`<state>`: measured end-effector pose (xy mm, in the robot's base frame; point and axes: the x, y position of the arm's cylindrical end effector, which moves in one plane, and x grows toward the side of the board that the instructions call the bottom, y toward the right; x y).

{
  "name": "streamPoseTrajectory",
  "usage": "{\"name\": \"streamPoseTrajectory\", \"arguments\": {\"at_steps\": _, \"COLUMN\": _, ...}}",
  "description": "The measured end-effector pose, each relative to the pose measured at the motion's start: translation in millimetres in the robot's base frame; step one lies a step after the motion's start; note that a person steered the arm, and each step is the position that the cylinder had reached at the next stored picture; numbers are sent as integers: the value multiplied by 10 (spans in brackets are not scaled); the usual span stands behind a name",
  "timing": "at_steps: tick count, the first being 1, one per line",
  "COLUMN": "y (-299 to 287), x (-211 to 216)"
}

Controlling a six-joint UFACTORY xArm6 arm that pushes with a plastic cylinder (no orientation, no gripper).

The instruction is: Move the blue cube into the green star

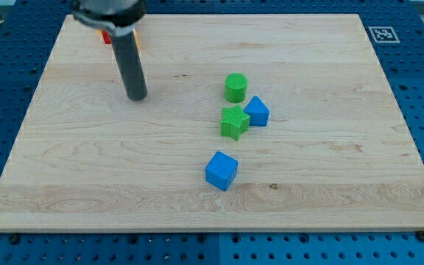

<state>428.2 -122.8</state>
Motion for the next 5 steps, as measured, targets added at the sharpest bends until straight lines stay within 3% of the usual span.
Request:
{"name": "streamPoseTrajectory", "arguments": {"at_steps": 1, "y": 270, "x": 499}}
{"name": "streamPoseTrajectory", "arguments": {"at_steps": 3, "y": 1049, "x": 922}}
{"name": "streamPoseTrajectory", "arguments": {"at_steps": 5, "y": 1049, "x": 1103}}
